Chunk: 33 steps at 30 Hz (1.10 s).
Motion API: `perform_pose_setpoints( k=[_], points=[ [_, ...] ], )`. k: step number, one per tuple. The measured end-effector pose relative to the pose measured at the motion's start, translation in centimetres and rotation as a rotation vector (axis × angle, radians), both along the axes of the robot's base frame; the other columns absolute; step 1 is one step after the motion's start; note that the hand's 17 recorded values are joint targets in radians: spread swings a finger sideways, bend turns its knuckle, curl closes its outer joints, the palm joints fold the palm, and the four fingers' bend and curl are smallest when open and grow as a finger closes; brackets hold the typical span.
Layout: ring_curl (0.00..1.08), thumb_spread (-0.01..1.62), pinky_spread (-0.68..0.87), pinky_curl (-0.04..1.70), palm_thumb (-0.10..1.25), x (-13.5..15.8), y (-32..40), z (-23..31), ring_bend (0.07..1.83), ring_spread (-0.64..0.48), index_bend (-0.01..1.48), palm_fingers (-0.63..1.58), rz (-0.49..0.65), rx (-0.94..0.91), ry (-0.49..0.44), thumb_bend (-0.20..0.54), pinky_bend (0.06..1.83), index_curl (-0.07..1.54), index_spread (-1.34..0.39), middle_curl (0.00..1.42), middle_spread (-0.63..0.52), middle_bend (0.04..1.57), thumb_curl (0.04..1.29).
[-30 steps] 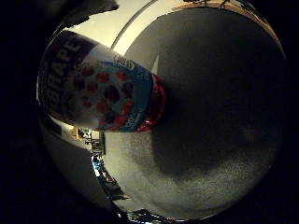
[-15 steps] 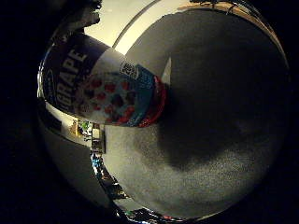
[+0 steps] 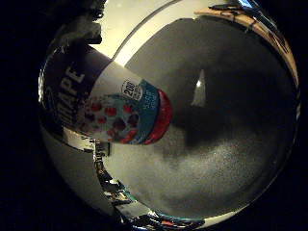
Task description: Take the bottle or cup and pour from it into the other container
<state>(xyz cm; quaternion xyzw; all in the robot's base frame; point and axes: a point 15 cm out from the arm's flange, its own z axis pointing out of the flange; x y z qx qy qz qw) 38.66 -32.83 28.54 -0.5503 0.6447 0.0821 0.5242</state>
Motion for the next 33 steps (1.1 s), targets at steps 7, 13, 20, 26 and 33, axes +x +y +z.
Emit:
perform_pose_setpoints(
  k=[7, 13, 20, 26, 33],
  points=[
    [0.81, 0.37, -0.20, 0.65, 1.17, 0.8, 5.1, 4.5, 1.33, -0.26, 1.23, 1.08, 0.062, -0.160, 0.004, -0.016, 1.44, 0.77, -0.17, 0.75, -0.11, 1.39, 0.86],
    [0.86, 0.28, -0.20, 0.72, 1.17, 0.7, 12.2, 8.7, 1.30, -0.26, 1.24, 1.08, 0.190, -0.346, 0.075, -0.019, 1.39, 0.76, -0.17, 0.75, -0.11, 1.40, 0.90],
    [0.89, 0.22, -0.20, 0.79, 1.17, 0.0, 17.7, 12.9, 1.29, -0.27, 1.24, 1.09, 0.264, -0.573, 0.133, -0.020, 1.34, 0.75, -0.17, 0.75, -0.11, 1.40, 0.92],
    [0.91, 0.19, -0.22, 0.83, 1.16, -1.0, 23.6, 14.5, 1.28, -0.27, 1.25, 1.09, 0.366, -0.763, 0.220, -0.020, 1.29, 0.75, -0.17, 0.75, -0.11, 1.40, 0.93],
    [0.93, 0.16, -0.23, 0.88, 1.14, -1.3, 31.2, 15.4, 1.27, -0.27, 1.25, 1.10, 0.500, -1.049, 0.288, -0.021, 1.25, 0.74, -0.17, 0.75, -0.10, 1.40, 0.93]
  ],
)
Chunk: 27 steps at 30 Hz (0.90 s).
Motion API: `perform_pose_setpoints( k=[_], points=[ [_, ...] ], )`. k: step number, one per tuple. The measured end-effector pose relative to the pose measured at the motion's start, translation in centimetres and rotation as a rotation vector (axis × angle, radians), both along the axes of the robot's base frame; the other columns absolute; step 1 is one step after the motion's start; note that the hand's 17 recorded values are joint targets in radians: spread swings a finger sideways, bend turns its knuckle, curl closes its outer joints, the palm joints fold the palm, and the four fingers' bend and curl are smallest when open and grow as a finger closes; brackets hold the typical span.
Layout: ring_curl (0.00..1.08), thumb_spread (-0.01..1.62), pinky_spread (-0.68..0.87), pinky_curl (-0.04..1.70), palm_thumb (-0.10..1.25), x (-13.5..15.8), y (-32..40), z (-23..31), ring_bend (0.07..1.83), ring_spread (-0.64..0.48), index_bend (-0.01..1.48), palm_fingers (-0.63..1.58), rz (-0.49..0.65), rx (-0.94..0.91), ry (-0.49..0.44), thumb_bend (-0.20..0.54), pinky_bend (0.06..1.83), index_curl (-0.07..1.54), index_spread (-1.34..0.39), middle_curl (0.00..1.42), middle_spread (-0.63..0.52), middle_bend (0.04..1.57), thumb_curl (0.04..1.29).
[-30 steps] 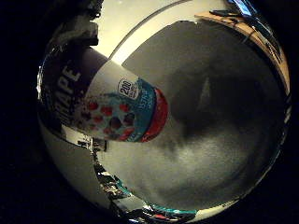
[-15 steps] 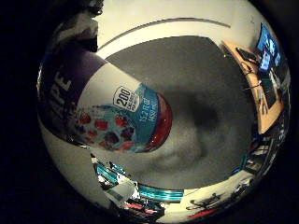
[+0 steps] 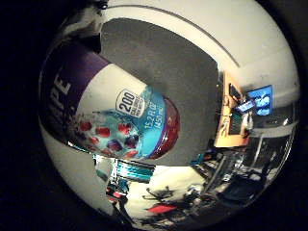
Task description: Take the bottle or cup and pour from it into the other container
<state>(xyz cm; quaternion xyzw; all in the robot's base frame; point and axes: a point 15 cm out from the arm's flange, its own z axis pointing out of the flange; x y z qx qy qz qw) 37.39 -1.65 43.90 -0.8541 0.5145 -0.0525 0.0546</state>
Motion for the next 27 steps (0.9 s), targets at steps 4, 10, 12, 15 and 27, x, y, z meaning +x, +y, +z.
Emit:
perform_pose_setpoints(
  k=[4, 10, 12, 15, 27],
  points=[
    [0.94, 0.15, -0.24, 0.90, 1.13, -0.1, 2.5, 0.2, 1.27, -0.27, 1.25, 1.10, 0.037, -0.187, 0.011, -0.020, 1.24, 0.74, -0.17, 0.75, -0.10, 1.40, 0.93],
    [0.94, 0.14, -0.25, 0.93, 1.13, -0.4, 7.6, -0.6, 1.26, -0.27, 1.25, 1.11, 0.116, -0.397, 0.044, -0.019, 1.21, 0.74, -0.17, 0.75, -0.10, 1.40, 0.93],
    [0.95, 0.15, -0.25, 0.94, 1.12, -0.3, 8.7, -0.9, 1.26, -0.27, 1.25, 1.11, 0.131, -0.463, 0.053, -0.022, 1.21, 0.74, -0.17, 0.75, -0.10, 1.40, 0.93],
    [0.95, 0.16, -0.26, 0.95, 1.12, 0.2, 10.1, -1.4, 1.26, -0.27, 1.25, 1.11, 0.155, -0.568, 0.061, -0.020, 1.20, 0.74, -0.17, 0.75, -0.11, 1.40, 0.93],
    [0.95, 0.21, -0.27, 0.96, 1.10, 2.6, 14.8, -2.3, 1.26, -0.27, 1.24, 1.12, 0.185, -0.946, 0.078, -0.020, 1.20, 0.74, -0.18, 0.75, -0.11, 1.39, 0.94]
  ],
)
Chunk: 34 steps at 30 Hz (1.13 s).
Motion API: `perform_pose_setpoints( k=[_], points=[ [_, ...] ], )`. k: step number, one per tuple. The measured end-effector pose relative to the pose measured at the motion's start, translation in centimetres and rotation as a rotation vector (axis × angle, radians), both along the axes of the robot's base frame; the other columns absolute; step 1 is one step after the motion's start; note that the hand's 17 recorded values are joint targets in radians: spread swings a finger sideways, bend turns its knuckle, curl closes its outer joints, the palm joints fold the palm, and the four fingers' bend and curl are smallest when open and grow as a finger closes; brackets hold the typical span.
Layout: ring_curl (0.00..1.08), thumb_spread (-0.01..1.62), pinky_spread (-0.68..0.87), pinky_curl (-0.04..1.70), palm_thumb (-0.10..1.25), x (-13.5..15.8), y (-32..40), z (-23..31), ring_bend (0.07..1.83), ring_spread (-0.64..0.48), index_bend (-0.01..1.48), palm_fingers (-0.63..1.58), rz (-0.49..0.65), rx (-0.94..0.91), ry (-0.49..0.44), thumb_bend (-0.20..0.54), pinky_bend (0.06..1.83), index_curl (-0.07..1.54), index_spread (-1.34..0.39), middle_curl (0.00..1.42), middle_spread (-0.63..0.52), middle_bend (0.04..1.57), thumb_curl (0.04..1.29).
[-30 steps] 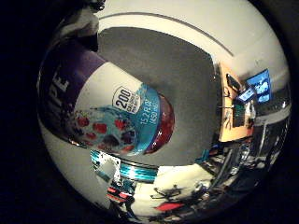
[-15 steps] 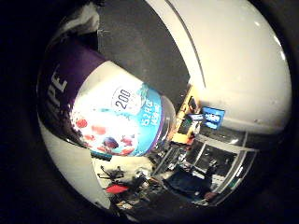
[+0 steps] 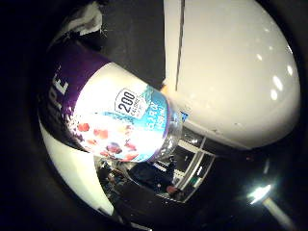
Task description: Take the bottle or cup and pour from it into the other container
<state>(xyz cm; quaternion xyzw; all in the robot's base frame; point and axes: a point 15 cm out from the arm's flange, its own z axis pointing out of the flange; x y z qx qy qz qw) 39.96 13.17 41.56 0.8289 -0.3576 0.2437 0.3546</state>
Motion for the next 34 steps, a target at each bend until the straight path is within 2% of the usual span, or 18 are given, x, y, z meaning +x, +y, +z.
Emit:
perform_pose_setpoints(
  k=[4, 11, 16, 34],
  points=[
    [0.94, 0.24, -0.27, 0.97, 1.10, 0.7, 1.0, 0.5, 1.26, -0.27, 1.23, 1.12, 0.036, -0.101, -0.030, -0.022, 1.22, 0.74, -0.18, 0.75, -0.11, 1.39, 0.94],
    [0.94, 0.29, -0.25, 0.97, 1.09, 0.2, 3.1, 0.8, 1.25, -0.27, 1.23, 1.12, 0.085, -0.238, -0.048, -0.018, 1.23, 0.74, -0.18, 0.75, -0.11, 1.39, 0.95],
    [0.94, 0.32, -0.25, 0.97, 1.09, -0.4, 4.2, 0.7, 1.25, -0.27, 1.22, 1.12, 0.119, -0.285, -0.057, -0.020, 1.23, 0.74, -0.18, 0.75, -0.11, 1.38, 0.96],
    [0.94, 0.40, -0.23, 0.95, 1.08, -1.6, 2.9, -0.4, 1.25, -0.27, 1.21, 1.12, 0.102, -0.335, -0.033, -0.020, 1.26, 0.75, -0.19, 0.75, -0.11, 1.38, 0.96]
  ],
)
